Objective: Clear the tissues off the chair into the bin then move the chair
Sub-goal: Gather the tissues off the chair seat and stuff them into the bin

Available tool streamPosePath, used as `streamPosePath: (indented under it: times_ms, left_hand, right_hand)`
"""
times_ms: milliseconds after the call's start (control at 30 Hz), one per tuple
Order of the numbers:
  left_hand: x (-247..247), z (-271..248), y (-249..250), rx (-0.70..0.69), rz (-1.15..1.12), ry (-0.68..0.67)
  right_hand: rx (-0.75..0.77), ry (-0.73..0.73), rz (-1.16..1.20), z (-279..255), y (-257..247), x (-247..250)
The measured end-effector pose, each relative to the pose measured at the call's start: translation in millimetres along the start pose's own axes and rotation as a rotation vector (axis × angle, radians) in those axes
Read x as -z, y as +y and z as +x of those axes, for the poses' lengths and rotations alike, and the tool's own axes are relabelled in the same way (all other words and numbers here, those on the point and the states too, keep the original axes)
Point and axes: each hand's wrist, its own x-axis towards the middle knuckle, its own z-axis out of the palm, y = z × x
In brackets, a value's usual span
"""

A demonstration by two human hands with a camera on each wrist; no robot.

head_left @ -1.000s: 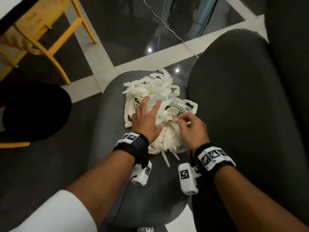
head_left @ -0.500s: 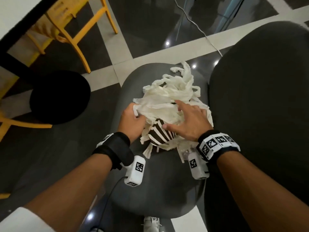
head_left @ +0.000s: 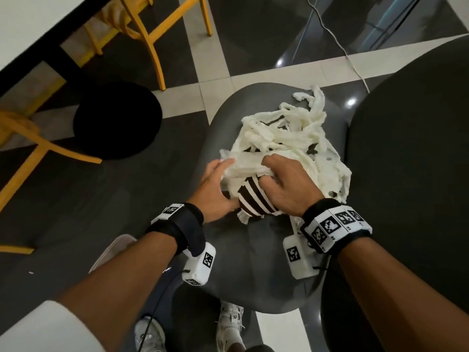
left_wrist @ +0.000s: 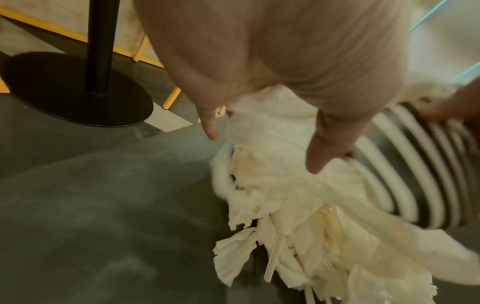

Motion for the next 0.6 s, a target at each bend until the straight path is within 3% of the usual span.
streamPosePath:
  times_ms: [100, 233, 300, 400, 500, 600]
  left_hand:
    - [6, -8, -1, -0.003, -0.081, -0.172]
    - [17, -21, -7, 0.292, -0.694, -0.093]
    - [27, -25, -12, 0.411, -0.926, -0.090]
    - [30, -29, -17, 0.426, -0.860, -0.096]
    - [26, -32, -27, 0.397, -0.672, 0.033]
    - [29, -32, -31, 0.423, -0.740, 0.138]
  right_hand:
    - [-0.014, 0.101, 0.128, 1, -19, -11]
    - [-0.257, 0.104, 0.282, 7, -14, -38]
    - [-0.300, 0.060, 0.260, 6, -9, -55]
    - [-0.248, -0.069, 0.141, 3, -5, -72]
    - [-0.261, -0.229, 0.014, 3, -4, -79]
    - [-0.196, -0.236, 0.019, 3, -16, -81]
